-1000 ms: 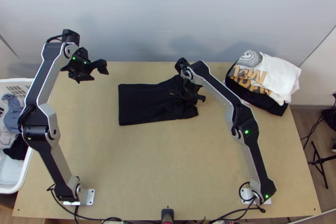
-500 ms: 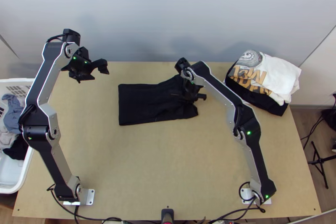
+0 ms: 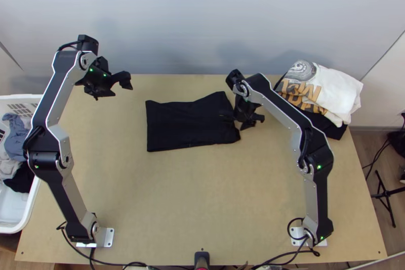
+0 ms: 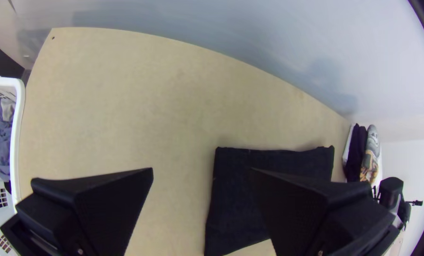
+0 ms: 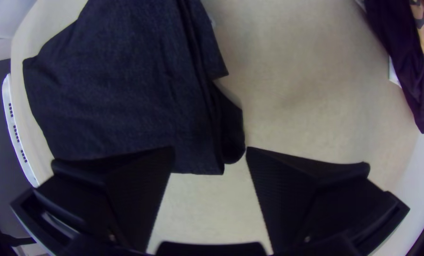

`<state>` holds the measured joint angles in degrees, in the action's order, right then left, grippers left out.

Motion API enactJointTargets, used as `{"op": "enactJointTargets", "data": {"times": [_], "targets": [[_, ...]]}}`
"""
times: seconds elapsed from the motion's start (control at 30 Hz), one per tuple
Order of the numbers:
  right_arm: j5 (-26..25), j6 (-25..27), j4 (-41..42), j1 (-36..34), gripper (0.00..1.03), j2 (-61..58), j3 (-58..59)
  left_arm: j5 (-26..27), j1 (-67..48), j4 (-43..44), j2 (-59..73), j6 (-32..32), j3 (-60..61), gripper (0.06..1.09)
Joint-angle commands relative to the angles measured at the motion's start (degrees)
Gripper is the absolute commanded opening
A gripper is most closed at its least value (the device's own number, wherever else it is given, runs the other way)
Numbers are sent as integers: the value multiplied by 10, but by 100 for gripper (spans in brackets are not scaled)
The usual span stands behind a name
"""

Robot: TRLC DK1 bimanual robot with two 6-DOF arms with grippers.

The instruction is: Fold the t-shirt

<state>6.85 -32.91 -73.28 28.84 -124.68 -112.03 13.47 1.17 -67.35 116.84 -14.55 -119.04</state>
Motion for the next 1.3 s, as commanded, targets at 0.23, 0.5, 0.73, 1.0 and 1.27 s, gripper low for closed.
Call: {"op": "enactJointTargets", "data": {"times": [0.23,0.5,0.73,1.0,1.27], "targets": [[88,111,177,-106,99,42,38,1,2,-4,-8,7,-7,104],[254,138,271,-151,99,15,46,0,12,-24,4,0,-32,104],[300,162,271,-147,99,-16,80,-3,13,-37,5,-10,-32,104],[301,187,279,-135,99,-36,111,-6,5,-35,8,-22,-37,104],[300,184,299,-70,99,-57,113,-9,-1,-35,21,-30,-55,104]]}}
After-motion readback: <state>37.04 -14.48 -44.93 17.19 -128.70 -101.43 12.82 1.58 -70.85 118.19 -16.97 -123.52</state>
